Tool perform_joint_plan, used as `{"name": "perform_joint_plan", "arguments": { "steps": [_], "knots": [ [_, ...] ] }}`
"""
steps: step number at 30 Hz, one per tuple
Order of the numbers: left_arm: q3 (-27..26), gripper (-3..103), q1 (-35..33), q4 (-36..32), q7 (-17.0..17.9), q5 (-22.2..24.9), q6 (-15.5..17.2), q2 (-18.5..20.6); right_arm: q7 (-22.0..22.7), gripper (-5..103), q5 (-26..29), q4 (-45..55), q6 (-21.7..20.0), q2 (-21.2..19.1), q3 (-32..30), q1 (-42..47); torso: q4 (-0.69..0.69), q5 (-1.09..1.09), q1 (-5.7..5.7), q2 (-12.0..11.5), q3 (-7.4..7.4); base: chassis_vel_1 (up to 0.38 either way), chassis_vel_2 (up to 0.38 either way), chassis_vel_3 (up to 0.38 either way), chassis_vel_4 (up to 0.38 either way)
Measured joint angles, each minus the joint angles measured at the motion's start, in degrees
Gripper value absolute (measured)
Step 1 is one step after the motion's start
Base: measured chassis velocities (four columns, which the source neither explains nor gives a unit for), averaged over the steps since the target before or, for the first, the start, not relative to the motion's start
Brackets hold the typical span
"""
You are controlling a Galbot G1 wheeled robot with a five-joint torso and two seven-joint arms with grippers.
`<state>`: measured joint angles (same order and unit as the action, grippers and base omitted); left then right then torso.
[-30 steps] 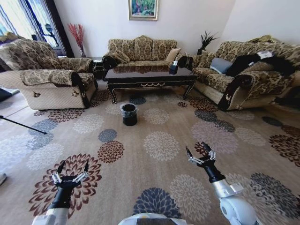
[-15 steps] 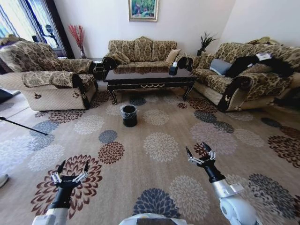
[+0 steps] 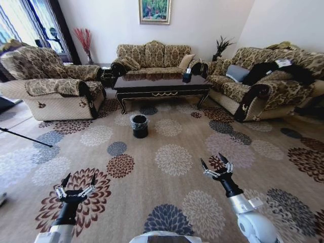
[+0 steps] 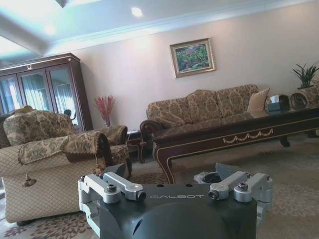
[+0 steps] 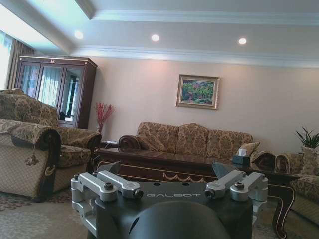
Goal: Move to the front of the table and pick up the trash from the floor, then place it into the trash bin.
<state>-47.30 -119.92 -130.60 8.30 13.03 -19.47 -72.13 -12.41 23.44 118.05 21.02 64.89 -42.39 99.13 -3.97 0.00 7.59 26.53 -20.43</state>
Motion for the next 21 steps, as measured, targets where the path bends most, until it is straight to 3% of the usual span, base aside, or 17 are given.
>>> {"name": "perform_joint_plan", "arguments": {
  "steps": [21],
  "knots": [
    [0.0,100,0.0,0.0,0.0,0.0,0.0,0.0,0.0,100,0.0,0.0,0.0,0.0,0.0,0.0,0.00,0.00,1.80,4.9,-3.06,0.000,0.000,0.000,0.000]
  ]
}}
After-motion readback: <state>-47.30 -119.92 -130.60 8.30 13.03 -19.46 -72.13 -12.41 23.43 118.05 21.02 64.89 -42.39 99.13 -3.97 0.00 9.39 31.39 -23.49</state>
